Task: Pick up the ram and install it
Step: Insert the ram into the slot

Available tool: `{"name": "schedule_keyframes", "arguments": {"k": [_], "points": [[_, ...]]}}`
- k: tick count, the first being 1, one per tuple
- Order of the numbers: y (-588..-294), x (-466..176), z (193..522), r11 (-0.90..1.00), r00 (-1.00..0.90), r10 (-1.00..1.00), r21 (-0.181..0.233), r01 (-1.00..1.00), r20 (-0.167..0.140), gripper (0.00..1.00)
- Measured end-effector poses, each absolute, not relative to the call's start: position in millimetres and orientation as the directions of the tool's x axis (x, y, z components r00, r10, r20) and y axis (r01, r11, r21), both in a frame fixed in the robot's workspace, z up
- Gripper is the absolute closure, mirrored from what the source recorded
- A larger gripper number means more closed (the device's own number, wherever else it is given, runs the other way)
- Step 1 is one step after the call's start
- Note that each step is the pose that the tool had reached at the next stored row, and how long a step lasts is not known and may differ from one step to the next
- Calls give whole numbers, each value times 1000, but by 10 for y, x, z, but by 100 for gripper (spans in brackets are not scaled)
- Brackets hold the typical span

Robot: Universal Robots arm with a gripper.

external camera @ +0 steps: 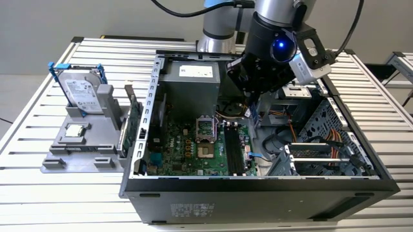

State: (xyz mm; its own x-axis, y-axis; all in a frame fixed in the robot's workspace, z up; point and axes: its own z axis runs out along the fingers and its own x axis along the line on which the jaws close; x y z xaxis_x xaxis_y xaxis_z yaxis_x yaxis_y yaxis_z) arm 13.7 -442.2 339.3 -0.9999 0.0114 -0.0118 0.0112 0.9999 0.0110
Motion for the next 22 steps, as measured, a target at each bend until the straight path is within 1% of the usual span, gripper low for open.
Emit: {"name": "schedule_keyframes", "arguments": {"k": [22], "points": [[-4402,140,3312,1000,-1000,22,11,21,-12,100]]}}
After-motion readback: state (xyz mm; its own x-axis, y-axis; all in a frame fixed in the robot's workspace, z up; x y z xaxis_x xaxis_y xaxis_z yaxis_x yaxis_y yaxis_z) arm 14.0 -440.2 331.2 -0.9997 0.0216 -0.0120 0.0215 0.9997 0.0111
